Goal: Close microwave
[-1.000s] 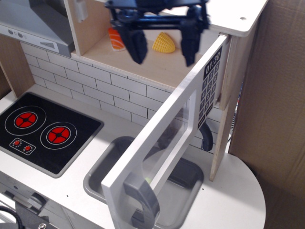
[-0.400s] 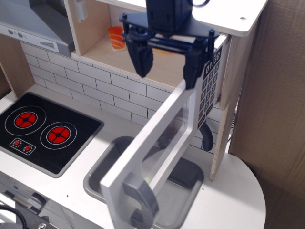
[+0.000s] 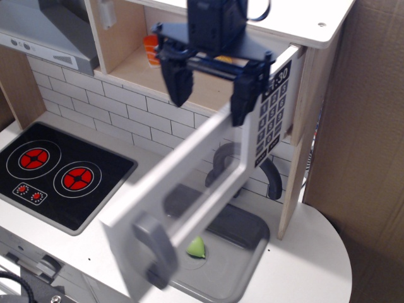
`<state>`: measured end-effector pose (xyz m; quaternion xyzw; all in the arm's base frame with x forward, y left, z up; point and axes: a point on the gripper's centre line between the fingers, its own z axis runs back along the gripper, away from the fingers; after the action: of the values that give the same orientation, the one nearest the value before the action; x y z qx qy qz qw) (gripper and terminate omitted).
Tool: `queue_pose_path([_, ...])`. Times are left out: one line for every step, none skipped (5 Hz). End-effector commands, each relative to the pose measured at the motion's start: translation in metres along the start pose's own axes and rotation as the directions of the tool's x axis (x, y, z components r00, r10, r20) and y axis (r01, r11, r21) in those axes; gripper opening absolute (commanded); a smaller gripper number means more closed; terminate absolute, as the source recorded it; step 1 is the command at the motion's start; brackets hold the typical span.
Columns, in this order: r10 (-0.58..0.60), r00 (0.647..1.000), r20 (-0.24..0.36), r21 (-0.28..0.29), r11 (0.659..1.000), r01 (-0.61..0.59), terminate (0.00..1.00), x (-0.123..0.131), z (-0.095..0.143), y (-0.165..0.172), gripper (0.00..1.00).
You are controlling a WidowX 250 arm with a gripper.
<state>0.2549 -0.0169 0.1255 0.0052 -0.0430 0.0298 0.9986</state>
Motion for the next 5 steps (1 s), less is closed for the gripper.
queue_pose_path([-0.014, 0.998, 0.066, 0.065, 0.998, 0.009, 0.0, 0.012, 0.002, 0.045, 1.0])
queue_pose_path([-0.023, 0.991, 0.128, 0.094, 0.995, 0.011, 0.0, 0.022, -0.001, 0.076, 1.0])
queue_pose_path([-0.021, 0.991, 0.134, 0.126, 0.992, 0.003, 0.0, 0.026, 0.005, 0.094, 1.0])
queue_pose_path([-0.006, 0.987, 0.158, 0.23, 0.973, -0.031, 0.0, 0.021, 0.029, 0.1, 1.0])
queue_pose_path([0.041, 0.986, 0.163, 0.243, 0.967, -0.081, 0.0, 0.008, 0.046, 0.098, 1.0])
